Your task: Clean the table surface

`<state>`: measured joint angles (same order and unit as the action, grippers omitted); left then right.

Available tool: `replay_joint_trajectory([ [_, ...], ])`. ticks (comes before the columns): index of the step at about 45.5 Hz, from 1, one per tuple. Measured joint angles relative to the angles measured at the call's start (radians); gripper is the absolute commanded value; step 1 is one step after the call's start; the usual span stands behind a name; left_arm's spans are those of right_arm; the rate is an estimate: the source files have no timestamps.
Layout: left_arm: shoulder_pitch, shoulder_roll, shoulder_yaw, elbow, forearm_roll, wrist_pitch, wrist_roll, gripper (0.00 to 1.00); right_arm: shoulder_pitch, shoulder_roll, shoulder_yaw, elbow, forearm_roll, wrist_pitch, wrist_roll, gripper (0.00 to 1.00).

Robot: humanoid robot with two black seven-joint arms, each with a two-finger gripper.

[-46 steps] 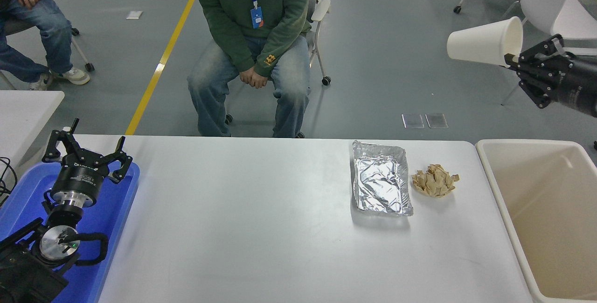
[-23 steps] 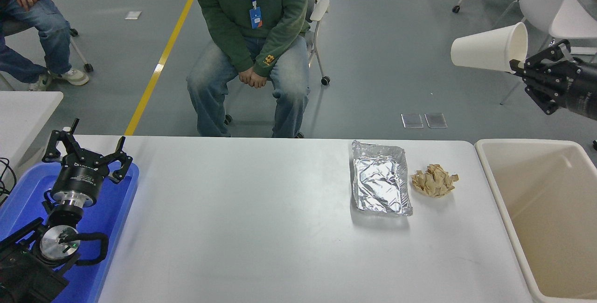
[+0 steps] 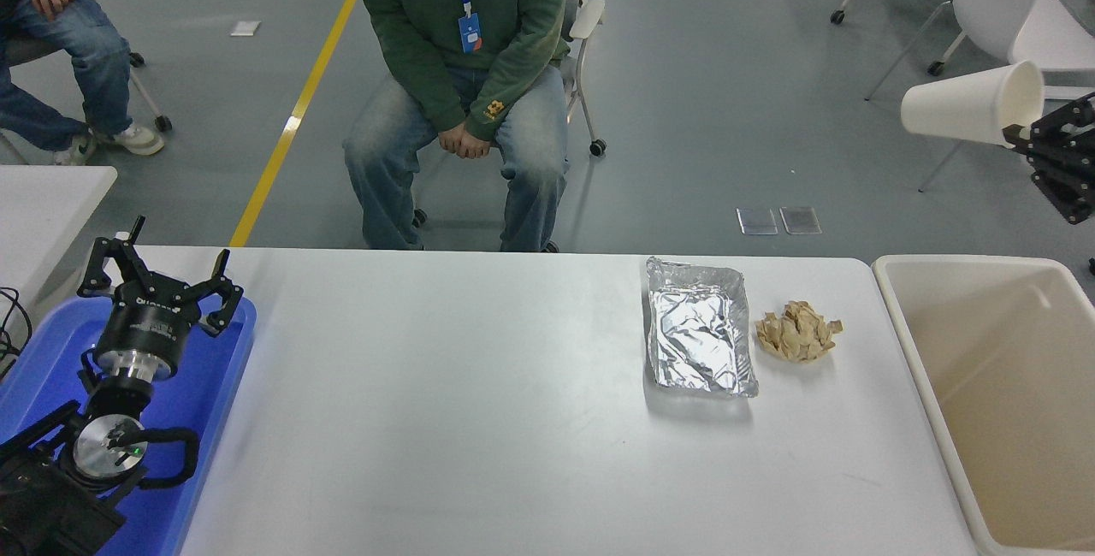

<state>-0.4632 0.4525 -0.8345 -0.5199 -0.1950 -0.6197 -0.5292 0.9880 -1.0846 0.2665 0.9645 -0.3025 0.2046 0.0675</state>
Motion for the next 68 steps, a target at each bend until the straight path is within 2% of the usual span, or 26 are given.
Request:
replay_joint_trajectory([
  [22, 0.0, 0.0, 0.0, 0.0, 0.0, 0.0, 0.0, 1.0, -0.102, 0.103, -0.098, -0.32, -0.037, -0.059, 0.0, 0.0],
  [49, 0.0, 0.0, 0.0, 0.0, 0.0, 0.0, 0.0, 1.0, -0.162, 0.492, -0.368, -0.842, -0.042, -0.138, 0.0, 0.0],
  [68, 0.0, 0.0, 0.0, 0.0, 0.0, 0.0, 0.0, 1.0, -0.224, 0.667, -0.434, -0.95, -0.042, -0.265, -0.005, 0.0],
])
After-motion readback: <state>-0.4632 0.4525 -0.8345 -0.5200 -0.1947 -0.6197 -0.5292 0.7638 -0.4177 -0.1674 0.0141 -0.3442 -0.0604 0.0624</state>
